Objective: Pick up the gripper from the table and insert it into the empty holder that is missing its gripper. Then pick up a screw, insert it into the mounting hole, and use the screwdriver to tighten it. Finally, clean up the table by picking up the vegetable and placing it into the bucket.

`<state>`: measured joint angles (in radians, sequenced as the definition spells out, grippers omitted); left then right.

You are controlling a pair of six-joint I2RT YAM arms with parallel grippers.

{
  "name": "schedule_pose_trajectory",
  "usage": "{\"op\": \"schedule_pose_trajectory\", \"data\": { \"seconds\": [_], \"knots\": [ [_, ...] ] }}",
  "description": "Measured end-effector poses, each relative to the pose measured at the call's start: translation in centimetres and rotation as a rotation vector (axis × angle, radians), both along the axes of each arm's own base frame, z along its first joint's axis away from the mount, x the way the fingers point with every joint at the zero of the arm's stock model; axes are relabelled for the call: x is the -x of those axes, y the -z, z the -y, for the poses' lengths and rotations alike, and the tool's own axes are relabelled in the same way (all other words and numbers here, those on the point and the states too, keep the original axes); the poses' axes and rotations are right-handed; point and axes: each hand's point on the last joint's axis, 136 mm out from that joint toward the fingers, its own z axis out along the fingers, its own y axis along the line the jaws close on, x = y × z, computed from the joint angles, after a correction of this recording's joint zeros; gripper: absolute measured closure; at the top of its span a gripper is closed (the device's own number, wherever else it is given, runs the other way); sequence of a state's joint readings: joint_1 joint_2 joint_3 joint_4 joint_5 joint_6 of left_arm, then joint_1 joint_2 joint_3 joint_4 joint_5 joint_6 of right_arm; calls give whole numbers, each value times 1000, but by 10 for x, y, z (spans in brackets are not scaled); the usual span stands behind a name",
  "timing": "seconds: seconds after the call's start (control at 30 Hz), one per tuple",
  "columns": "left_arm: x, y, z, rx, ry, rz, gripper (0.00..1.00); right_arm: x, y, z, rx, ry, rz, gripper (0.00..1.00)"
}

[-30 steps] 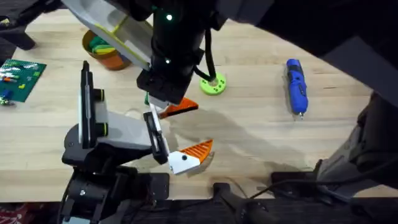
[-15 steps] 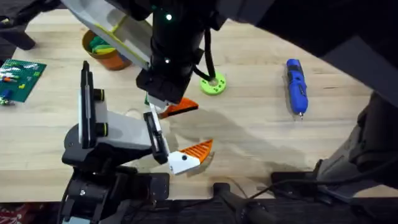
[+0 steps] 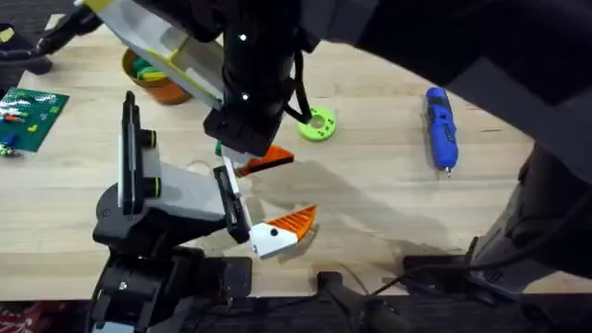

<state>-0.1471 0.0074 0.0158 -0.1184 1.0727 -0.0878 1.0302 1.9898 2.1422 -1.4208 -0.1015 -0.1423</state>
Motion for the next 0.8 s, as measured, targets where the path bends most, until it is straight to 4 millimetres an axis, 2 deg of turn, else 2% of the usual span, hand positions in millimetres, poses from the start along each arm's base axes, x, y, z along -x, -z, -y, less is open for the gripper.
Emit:
{"op": "schedule_pose_trajectory", "data": {
  "seconds": [0.53, 0.8],
  "knots": [
    [-1, 0, 0, 0, -5, -1, 13, -1, 5, -1, 11, 0, -7, 994],
    [-2, 0, -1, -1, -12, 4, 15, -7, 3, -12, -32, 0, 20, 992]
  ]
}}
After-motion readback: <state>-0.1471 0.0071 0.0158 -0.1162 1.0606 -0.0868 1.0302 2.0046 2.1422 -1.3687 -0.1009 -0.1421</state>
